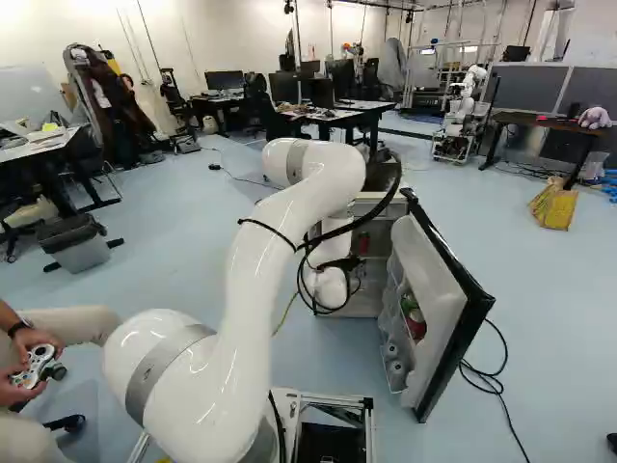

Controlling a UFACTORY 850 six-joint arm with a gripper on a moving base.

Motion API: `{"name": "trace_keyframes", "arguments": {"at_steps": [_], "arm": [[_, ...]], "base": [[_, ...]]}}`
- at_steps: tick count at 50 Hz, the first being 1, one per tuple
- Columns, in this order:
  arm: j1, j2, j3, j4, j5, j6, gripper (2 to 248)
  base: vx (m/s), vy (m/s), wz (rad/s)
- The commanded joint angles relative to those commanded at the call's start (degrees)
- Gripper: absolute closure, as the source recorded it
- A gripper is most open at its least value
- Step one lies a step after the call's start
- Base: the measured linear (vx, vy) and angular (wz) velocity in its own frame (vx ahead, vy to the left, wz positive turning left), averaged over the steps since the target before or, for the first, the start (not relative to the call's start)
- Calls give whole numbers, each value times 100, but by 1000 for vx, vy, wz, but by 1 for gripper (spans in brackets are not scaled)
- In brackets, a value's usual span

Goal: Grab a drink from the fridge

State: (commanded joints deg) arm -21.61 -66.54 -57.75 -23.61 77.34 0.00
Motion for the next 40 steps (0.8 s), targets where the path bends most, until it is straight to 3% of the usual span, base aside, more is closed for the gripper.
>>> {"name": "trace_keyframes", "arguments": {"at_steps": [19, 40], "arm": [[-211, -123, -249, -10, 0, 0, 3], [-224, -264, -532, -113, 0, 0, 3]], "base": [[0, 0, 0], [0, 0, 0]]}}
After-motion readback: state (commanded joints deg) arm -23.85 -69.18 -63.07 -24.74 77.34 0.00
